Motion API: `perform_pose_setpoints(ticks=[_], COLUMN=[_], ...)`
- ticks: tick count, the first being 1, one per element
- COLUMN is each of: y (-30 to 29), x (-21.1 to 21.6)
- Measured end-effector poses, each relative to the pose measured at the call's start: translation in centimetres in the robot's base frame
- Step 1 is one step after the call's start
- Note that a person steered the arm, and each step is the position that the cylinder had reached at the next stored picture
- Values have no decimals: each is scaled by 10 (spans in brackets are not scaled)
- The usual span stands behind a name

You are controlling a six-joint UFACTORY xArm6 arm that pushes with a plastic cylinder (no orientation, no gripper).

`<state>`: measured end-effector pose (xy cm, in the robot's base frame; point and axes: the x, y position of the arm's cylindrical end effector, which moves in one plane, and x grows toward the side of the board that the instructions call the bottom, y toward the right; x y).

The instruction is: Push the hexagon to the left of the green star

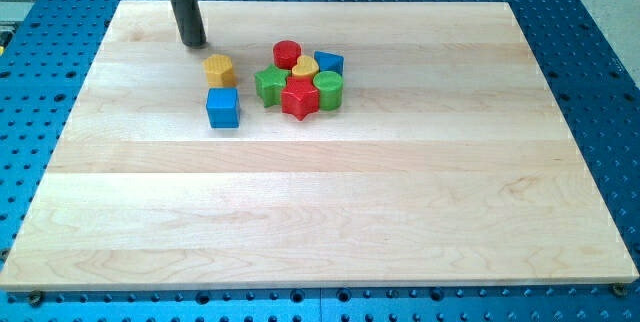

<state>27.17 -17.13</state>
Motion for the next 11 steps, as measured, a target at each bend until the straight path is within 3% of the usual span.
perform_pose_setpoints(ticks=[7, 11], y=[6, 15], x=[-80, -80])
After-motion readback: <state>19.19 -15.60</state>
